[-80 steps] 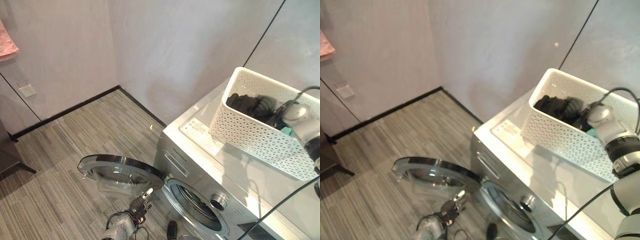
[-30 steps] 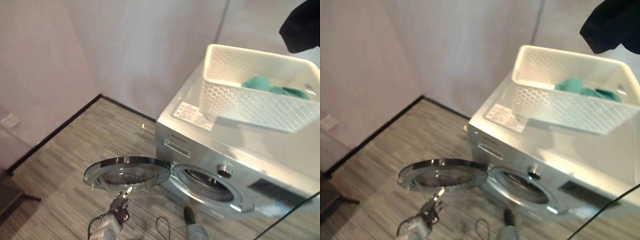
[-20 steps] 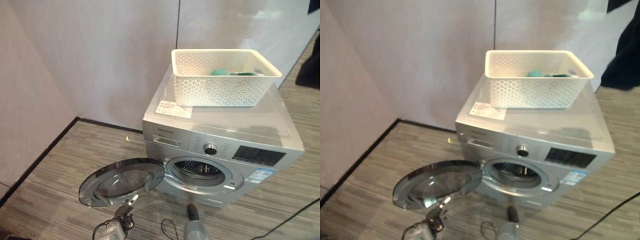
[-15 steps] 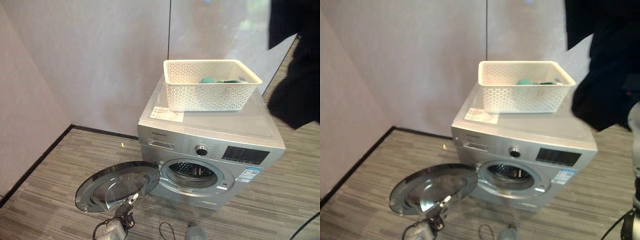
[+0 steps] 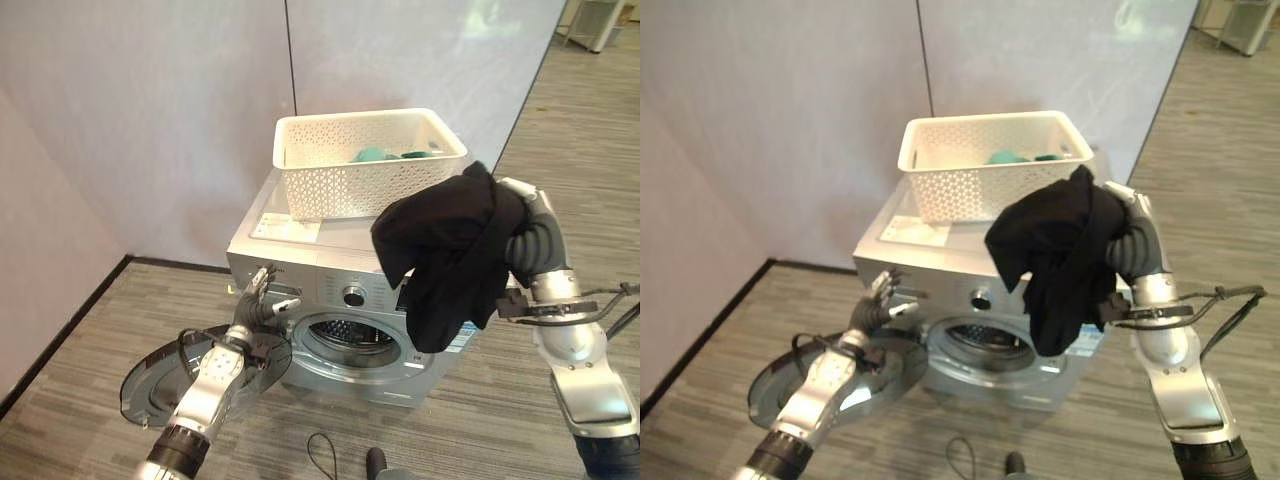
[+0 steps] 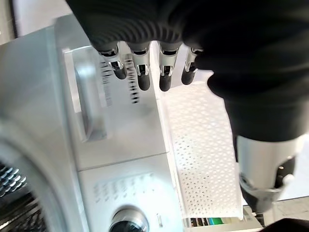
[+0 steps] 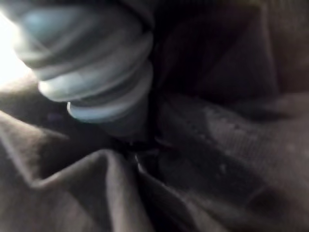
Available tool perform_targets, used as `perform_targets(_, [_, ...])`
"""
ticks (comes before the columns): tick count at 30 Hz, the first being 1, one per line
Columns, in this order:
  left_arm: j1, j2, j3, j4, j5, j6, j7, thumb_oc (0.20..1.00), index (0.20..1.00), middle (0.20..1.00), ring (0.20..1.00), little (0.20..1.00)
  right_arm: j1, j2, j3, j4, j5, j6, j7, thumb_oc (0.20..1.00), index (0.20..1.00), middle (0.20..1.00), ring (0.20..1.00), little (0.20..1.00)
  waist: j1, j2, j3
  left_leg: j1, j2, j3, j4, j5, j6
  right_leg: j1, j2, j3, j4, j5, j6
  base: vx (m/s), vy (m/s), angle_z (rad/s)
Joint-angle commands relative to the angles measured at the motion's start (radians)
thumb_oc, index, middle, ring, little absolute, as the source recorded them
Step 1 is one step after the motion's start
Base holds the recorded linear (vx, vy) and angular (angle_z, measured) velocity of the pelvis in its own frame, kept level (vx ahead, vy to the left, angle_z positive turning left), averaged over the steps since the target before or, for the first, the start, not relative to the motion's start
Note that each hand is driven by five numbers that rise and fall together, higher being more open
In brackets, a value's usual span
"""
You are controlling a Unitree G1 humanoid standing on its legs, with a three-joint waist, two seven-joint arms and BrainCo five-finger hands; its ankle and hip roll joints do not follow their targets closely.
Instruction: Grab the laundry basket,head to the washer,open it,put in the laundry and shut it.
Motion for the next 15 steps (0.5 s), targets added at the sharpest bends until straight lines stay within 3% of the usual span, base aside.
perform_targets(1, [-0.115,0.071,-0.038,0.031,0.047,-0.034,-0.038,1.000,1.000,1.000,1.000,1.000,-0.102,-0.008,-0.009,-0.070,0.110,-0.079,0.059,0.200,0.200,0.200,0.200,0.200,0.022,-0.024,-0.013,-0.009,-0.036,-0.027,0.041,-0.125,0.069,0.054,-0.060,-0.021,0.110,-0.193,0.049,0.00,-0.110,0.16])
perform_targets(6, [-0.193,0.056,-0.107,0.132,0.106,0.028,-0.080,1.000,1.000,1.000,1.000,1.000,-0.131,-0.024,0.040,-0.048,0.179,-0.055,0.096,0.200,0.200,0.200,0.200,0.200,0.020,-0.008,-0.017,0.007,-0.028,-0.030,0.009,-0.102,0.055,0.080,-0.051,-0.033,0.082,-0.192,0.043,0.01,-0.060,0.04])
perform_targets(8, [-0.209,0.046,-0.123,0.161,0.127,0.033,-0.080,1.000,1.000,1.000,1.000,1.000,-0.135,-0.029,0.046,-0.047,0.186,-0.052,0.102,0.200,0.200,0.200,0.200,0.200,0.019,-0.005,-0.015,0.008,-0.027,-0.033,0.003,-0.097,0.052,0.083,-0.050,-0.038,0.077,-0.191,0.043,-0.01,-0.023,0.11])
perform_targets(12, [-0.290,0.021,-0.256,0.280,0.310,0.038,-0.085,1.000,1.000,1.000,1.000,1.000,-0.168,-0.029,0.085,-0.047,0.236,-0.059,0.106,0.200,0.200,0.200,0.200,0.200,0.015,0.007,-0.008,0.010,-0.022,-0.039,-0.007,-0.089,0.045,0.089,-0.045,-0.048,0.072,-0.195,0.039,-0.03,-0.028,0.13])
perform_targets(15, [-0.316,0.012,-0.294,0.291,0.331,0.036,-0.099,1.000,1.000,1.000,1.000,1.000,-0.174,-0.019,0.092,-0.040,0.240,-0.062,0.102,0.200,0.200,0.200,0.200,0.200,0.014,0.010,-0.005,0.009,-0.022,-0.043,-0.008,-0.088,0.044,0.090,-0.044,-0.051,0.076,-0.198,0.038,-0.01,-0.003,0.05])
